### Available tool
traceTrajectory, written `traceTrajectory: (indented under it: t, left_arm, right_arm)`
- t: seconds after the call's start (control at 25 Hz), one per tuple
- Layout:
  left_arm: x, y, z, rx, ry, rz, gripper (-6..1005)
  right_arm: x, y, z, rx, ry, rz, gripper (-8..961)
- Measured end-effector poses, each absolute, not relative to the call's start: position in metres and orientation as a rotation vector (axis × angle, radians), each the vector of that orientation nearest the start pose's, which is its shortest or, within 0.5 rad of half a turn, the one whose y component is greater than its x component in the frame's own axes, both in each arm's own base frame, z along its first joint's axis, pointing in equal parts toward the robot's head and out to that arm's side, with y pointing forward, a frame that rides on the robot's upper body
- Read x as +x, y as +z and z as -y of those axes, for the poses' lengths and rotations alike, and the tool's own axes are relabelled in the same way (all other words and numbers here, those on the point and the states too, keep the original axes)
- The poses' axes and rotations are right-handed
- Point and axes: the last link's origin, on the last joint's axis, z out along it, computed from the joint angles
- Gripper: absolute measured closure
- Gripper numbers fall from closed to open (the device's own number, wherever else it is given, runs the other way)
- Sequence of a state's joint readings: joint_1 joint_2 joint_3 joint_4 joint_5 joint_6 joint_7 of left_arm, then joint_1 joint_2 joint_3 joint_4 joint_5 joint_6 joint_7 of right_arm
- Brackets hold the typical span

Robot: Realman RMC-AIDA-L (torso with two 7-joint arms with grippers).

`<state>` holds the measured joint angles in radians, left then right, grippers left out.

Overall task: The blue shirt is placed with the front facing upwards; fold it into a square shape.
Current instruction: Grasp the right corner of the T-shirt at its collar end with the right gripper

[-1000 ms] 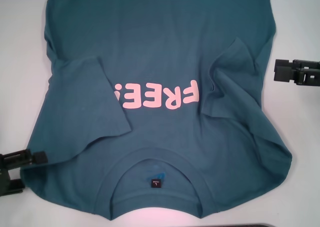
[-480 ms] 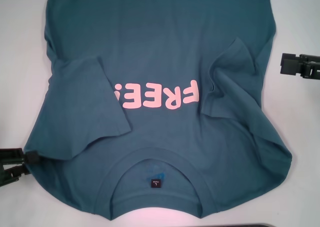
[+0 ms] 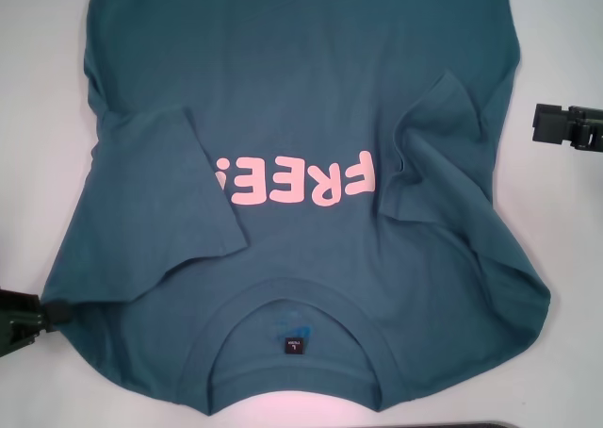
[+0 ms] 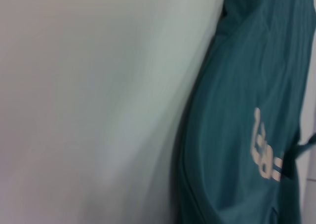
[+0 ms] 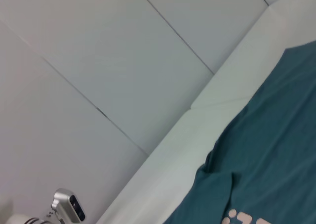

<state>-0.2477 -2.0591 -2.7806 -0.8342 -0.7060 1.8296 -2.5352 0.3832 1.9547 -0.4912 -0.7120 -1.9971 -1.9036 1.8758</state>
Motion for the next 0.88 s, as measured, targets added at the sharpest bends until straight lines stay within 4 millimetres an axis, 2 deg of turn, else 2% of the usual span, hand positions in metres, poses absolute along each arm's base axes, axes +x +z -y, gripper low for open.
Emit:
traceTrajectory:
  t: [0.16,0.4,0.56,0.64,0.88]
  left_arm:
    - [-0.361,0.051,-0.200,1.868,0.604,-2.464,961]
    - [-0.354,0.053,-0.201,1.905,0.619,-2.386,962]
    - [-0.347,0.053,-0.207,1.944,0.630,-2.330,962]
    - [-0.345,0.053,-0.210,1.954,0.636,-2.316,962]
    - [-0.341,0.058,-0.218,1.990,0.661,-2.283,961]
  right_arm:
    - [0.311,0.087,-0.270,-2.558,0.882,-1.437,28]
    - [0.334,0.107,-0.257,-2.558,0.506,-1.721,28]
    - [0.344,0.116,-0.252,-2.510,0.315,-1.866,31]
    - [0.346,0.114,-0.251,-2.497,0.262,-1.911,34]
    - [0.343,0.090,-0.250,-2.512,0.179,-1.974,43]
